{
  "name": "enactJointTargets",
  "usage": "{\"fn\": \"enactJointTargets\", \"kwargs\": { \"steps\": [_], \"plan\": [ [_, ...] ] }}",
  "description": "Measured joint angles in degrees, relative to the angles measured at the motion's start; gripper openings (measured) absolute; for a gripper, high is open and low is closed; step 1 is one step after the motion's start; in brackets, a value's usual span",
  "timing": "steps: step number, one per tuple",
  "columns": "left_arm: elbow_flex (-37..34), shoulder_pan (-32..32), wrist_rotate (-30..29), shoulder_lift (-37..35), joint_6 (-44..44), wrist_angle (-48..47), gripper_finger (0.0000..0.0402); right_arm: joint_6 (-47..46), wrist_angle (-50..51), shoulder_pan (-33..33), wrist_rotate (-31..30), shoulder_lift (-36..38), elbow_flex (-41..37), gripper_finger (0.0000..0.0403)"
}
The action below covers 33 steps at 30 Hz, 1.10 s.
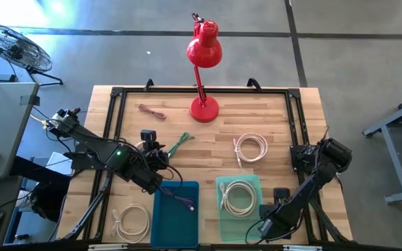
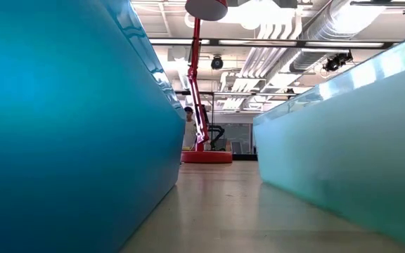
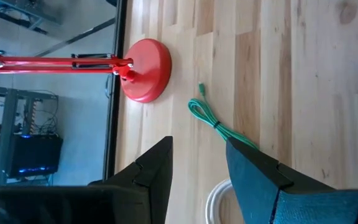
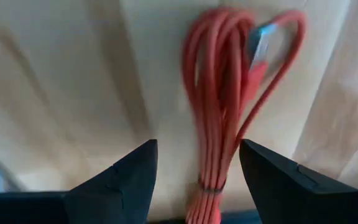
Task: Pick & Place USB Port
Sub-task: Put the orange charger cable into the blue bin
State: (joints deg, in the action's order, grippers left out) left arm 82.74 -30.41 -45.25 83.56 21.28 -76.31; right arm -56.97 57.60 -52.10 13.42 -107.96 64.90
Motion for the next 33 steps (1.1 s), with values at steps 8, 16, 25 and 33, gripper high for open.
{"fn": "enactJointTargets", "kwargs": {
  "steps": [8,16,25,33],
  "plan": [
    [0.0,0.0,0.9,0.0,0.0,0.4,0.0144,-2.2,-3.7,0.1,2.0,0.3,-3.6,0.0181],
    [0.0,0.0,0.1,0.0,0.0,0.4,0.0144,-1.2,-3.3,1.8,2.4,1.9,-4.0,0.002],
    [-1.6,0.0,0.4,0.0,-0.1,2.4,0.0144,-5.0,-3.4,1.9,-1.5,6.5,-4.0,0.0018],
    [-6.1,0.0,0.6,0.0,0.0,3.4,0.0144,-8.9,-2.2,1.9,-1.7,12.7,-3.9,0.0018]
  ]
}}
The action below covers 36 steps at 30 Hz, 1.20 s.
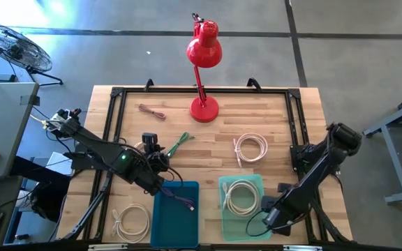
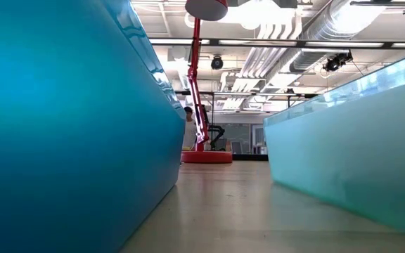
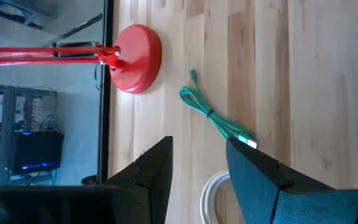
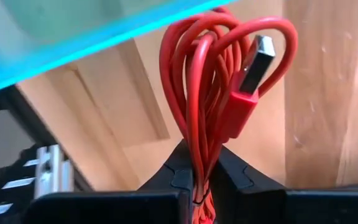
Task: Pick & Place USB Port
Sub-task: Put the orange charger cable into the blue bin
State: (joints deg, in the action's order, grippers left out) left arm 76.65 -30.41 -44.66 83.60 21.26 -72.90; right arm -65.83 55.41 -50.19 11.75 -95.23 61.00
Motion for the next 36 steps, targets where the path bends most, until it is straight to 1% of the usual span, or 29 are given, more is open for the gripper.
{"fn": "enactJointTargets", "kwargs": {
  "steps": [2,4,9,11,16,19,22,25,27,30,32,34,36],
  "plan": [
    [-0.4,0.0,-0.7,0.0,0.0,0.8,0.0144,-0.9,2.4,0.0,-0.2,1.7,0.7,0.0018],
    [-0.5,0.0,-0.9,0.0,-0.7,2.3,0.0144,-1.6,7.3,0.0,-0.6,3.2,2.5,0.0018],
    [-0.5,0.0,-0.9,0.0,-6.8,8.6,0.0144,-1.4,20.4,0.1,-4.3,6.7,9.7,0.0018],
    [-0.5,0.0,-0.6,0.0,-9.8,11.8,0.0144,-0.6,23.4,0.3,-7.4,8.2,13.3,0.0018],
    [-0.5,0.0,-0.8,0.0,-19.2,22.7,0.0144,4.5,25.0,0.4,-20.2,11.3,21.9,0.0018],
    [-0.5,0.0,-1.2,0.0,-27.3,30.4,0.0144,11.8,23.4,0.3,-27.9,12.5,25.7,0.0018],
    [-0.5,0.0,-1.3,0.0,-34.4,38.1,0.0144,22.0,20.1,0.2,-34.5,13.2,28.2,0.0018],
    [-0.5,0.0,-1.9,0.0,-39.0,44.8,0.0144,33.8,16.3,0.5,-40.9,13.5,29.6,0.0018],
    [-0.5,0.0,-3.0,0.0,-41.6,49.0,0.0144,40.8,14.4,1.4,-43.7,13.5,29.9,0.0018],
    [-0.5,0.0,-3.6,0.0,-45.2,56.2,0.0144,49.4,11.6,3.6,-46.0,13.5,29.9,0.0018],
    [-0.5,0.0,-3.6,0.0,-49.1,61.7,0.0144,53.9,9.3,5.3,-46.9,13.5,29.9,0.0018],
    [-0.5,0.0,-4.2,0.0,-54.4,66.1,0.0144,57.9,7.0,6.9,-46.6,13.5,29.9,0.0018],
    [-0.5,0.1,-5.7,-0.1,-56.6,67.4,0.0144,60.7,5.7,8.1,-45.1,13.5,29.9,0.0018]
  ]
}}
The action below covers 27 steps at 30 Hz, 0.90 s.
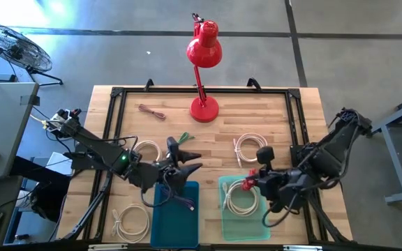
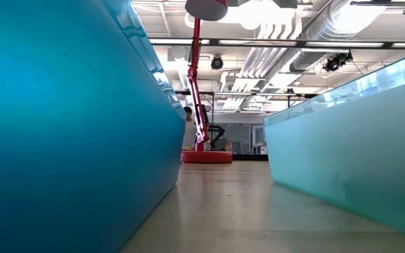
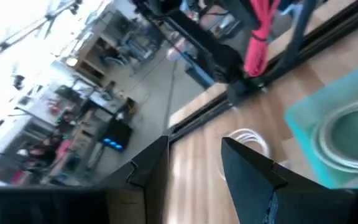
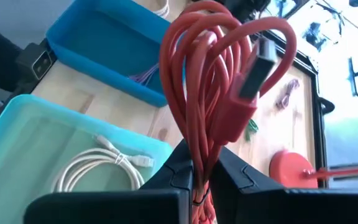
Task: Pick & Place USB Port
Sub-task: Put the orange charger cable into the blue bin
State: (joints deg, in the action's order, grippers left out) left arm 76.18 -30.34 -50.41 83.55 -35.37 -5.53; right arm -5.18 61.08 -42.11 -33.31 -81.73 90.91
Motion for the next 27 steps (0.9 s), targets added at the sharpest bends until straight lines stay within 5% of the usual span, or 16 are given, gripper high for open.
{"fn": "enactJointTargets", "kwargs": {
  "steps": [6,15,22,27],
  "plan": [
    [0.0,0.8,-4.2,0.0,-0.4,-0.6,0.0144,3.8,-3.1,2.1,2.7,-0.1,-2.9,0.0018],
    [0.0,0.7,4.9,0.0,1.0,-1.0,0.0154,5.4,-6.0,4.1,4.8,-0.1,-4.7,0.0018],
    [0.0,1.6,4.6,0.0,8.2,-1.3,0.0236,10.4,-11.6,4.6,7.1,-0.1,-4.7,0.0018],
    [0.0,3.2,11.5,0.0,9.2,-2.5,0.0298,13.9,-14.6,4.7,6.9,-0.1,-4.7,0.0018]
  ]
}}
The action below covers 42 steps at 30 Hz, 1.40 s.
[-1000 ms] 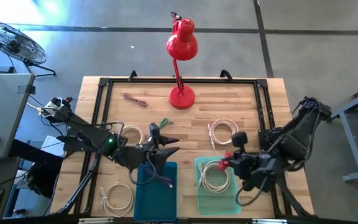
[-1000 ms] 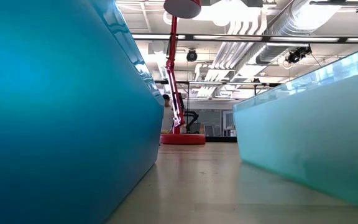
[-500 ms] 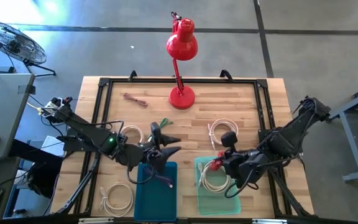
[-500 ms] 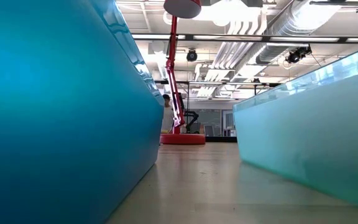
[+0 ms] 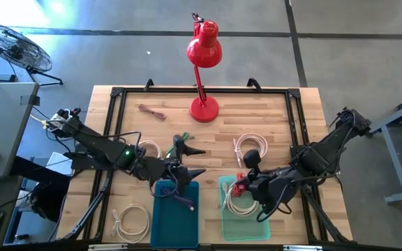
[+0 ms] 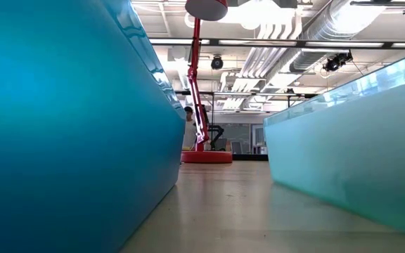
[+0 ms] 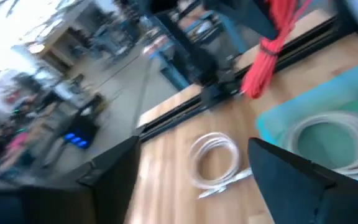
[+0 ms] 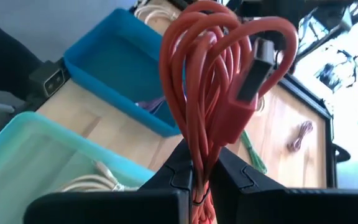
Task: Pick & Place USB Port
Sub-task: Put the orange charger cable into the blue bin
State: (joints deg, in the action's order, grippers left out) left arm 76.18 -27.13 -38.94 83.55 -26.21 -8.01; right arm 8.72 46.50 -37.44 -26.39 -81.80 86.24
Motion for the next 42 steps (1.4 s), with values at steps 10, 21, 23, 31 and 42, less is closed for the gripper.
{"fn": "enactJointTargets", "kwargs": {
  "steps": [10,21,23,31,42],
  "plan": [
    [0.1,3.6,16.0,4.2,-0.5,10.7,0.0332,7.9,-7.9,2.3,1.0,0.0,0.0,0.0018],
    [0.0,4.6,23.2,7.5,-3.9,24.1,0.0332,7.9,-7.8,4.1,2.2,0.0,0.0,0.0018],
    [0.0,4.5,23.5,7.5,-4.1,25.0,0.0332,7.9,-7.8,4.1,2.4,0.0,0.0,0.0018],
    [0.1,4.6,31.1,8.4,-3.5,29.9,0.0332,8.0,-7.8,4.1,2.4,0.0,0.0,0.0018],
    [0.1,4.7,32.1,10.7,-3.5,33.8,0.0332,8.1,-7.8,4.1,2.4,0.0,0.0,0.0018]
  ]
}}
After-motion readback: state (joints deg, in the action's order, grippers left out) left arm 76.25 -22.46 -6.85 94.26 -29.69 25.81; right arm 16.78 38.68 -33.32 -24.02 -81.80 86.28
